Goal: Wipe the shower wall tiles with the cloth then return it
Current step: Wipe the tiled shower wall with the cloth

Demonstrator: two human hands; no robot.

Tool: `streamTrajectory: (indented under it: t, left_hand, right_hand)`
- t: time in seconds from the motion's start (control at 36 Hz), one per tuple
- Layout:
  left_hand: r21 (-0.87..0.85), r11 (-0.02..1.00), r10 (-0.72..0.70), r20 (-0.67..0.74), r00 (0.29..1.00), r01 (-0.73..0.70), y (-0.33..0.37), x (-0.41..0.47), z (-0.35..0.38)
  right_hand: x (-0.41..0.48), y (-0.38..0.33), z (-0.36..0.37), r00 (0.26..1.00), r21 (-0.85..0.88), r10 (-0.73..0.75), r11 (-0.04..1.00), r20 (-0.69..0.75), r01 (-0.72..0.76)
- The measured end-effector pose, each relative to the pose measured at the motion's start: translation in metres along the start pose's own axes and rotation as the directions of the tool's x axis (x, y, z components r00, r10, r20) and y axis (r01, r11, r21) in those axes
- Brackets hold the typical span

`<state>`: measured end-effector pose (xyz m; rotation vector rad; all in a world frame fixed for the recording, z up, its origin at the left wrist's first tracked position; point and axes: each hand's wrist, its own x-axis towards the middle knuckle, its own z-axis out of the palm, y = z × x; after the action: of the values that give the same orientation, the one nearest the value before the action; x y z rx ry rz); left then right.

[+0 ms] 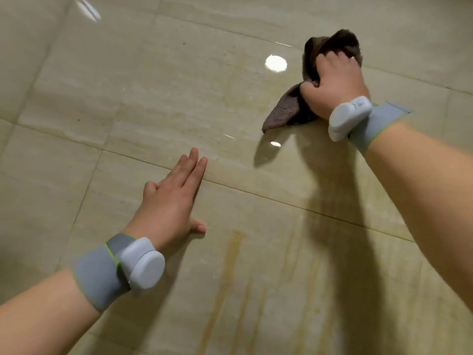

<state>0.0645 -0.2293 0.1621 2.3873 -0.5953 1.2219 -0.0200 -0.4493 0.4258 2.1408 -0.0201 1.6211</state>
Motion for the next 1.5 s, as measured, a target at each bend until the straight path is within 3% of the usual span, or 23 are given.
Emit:
streamTrajectory:
  t: [0.11,0.28,0.56,0.72,0.78,0.83,1.03,1.11,1.19,1.25,1.39,1.5]
  left_hand:
    - [-0.036,0.999,0.004,-0.012,1.000,-0.004,-0.001,0.000,0.003]
    - [-0.176,0.976,-0.142,-0.050,0.989,0.131,-0.003,-0.009,0.012]
    - [-0.106,0.992,-0.071,0.000,0.997,0.071,-0.003,-0.010,0.009]
    - [-0.131,0.989,-0.067,-0.014,0.998,0.065,-0.003,-0.009,0.010]
    - [-0.147,0.986,-0.082,-0.012,0.997,0.079,-0.003,-0.007,0.012]
    - [-0.158,0.984,-0.089,-0.017,0.996,0.085,-0.003,-0.005,0.015]
    - [-0.142,0.986,-0.094,-0.047,0.994,0.087,-0.010,-0.005,0.022]
    - [-0.130,0.988,-0.092,-0.039,0.995,0.086,-0.011,-0.005,0.022]
    - [-0.135,0.986,-0.100,-0.026,0.995,0.095,-0.007,-0.006,0.019]
    - [-0.134,0.986,-0.102,-0.008,0.995,0.100,-0.003,-0.007,0.018]
    - [-0.141,0.984,-0.114,0.000,0.993,0.113,0.004,-0.005,0.014]
    - [-0.137,0.983,-0.121,-0.003,0.993,0.119,0.007,-0.003,0.015]
  right_hand:
    - [-0.014,-0.062,0.013,0.973,0.047,-0.231,0.972,-0.016,0.232]
    - [-0.082,-0.109,0.034,0.849,0.107,-0.521,0.853,0.088,0.512]
    - [-0.206,-0.118,0.045,0.675,0.225,-0.708,0.706,0.205,0.672]
    - [-0.211,-0.096,0.043,0.640,0.216,-0.732,0.681,0.235,0.699]
    - [-0.195,-0.083,0.039,0.665,0.194,-0.711,0.703,0.230,0.684]
    - [-0.173,-0.063,0.032,0.734,0.146,-0.642,0.766,0.223,0.626]
    - [-0.108,0.039,-0.006,0.960,0.099,-0.229,0.972,0.160,0.215]
    - [-0.110,0.094,-0.015,0.987,0.055,0.025,0.998,0.161,-0.034]
    - [-0.131,0.136,-0.022,0.951,0.030,0.271,0.960,0.151,-0.278]
    - [-0.146,0.146,-0.020,0.921,0.012,0.360,0.931,0.146,-0.365]
    - [-0.153,0.102,-0.008,0.940,-0.014,0.301,0.953,0.160,-0.303]
    - [-0.165,0.012,0.007,0.989,0.055,0.042,0.997,0.143,-0.050]
